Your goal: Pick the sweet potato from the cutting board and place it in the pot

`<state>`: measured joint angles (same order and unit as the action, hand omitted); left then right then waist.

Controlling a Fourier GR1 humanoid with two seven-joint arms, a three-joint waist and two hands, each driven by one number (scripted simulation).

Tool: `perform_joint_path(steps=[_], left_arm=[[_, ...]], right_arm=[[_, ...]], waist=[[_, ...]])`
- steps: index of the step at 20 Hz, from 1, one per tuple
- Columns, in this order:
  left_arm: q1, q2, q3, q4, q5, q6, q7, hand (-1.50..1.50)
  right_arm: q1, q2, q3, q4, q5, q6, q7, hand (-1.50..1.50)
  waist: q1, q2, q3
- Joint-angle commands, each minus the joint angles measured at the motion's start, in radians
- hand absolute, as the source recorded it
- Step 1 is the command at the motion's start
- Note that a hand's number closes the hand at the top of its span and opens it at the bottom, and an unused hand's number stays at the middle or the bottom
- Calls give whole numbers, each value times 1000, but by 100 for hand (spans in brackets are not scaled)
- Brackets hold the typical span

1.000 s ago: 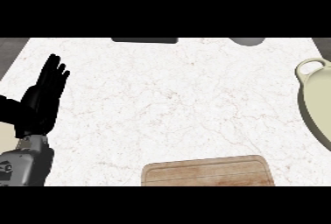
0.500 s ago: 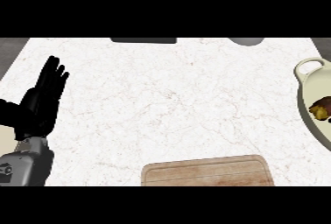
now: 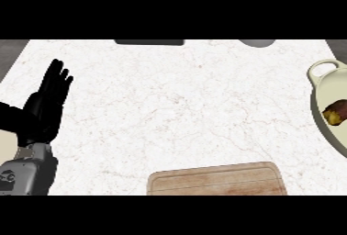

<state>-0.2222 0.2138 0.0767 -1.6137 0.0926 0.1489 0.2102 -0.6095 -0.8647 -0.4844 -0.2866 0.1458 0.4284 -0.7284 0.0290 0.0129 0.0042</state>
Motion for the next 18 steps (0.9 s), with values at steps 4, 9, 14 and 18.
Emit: perform_joint_path(steps=[4, 9, 14, 18], left_arm=[[-25, -3, 0, -15, -3, 11, 28, 0], [-6, 10, 5, -45, 10, -5, 49, 0], [2, -2, 11, 0, -3, 5, 10, 0], [1, -1, 11, -22, 21, -14, 25, 0]], right_arm=[[36, -163, -54, 84, -52, 235, -39, -150], [93, -190, -65, 85, -68, 271, -66, -150], [132, -198, -55, 58, -69, 298, -86, -150], [146, -218, -49, 44, -71, 307, -73, -150]], waist=[[-3, 1, 3], [0, 1, 6], [-13, 8, 8], [-5, 4, 8]])
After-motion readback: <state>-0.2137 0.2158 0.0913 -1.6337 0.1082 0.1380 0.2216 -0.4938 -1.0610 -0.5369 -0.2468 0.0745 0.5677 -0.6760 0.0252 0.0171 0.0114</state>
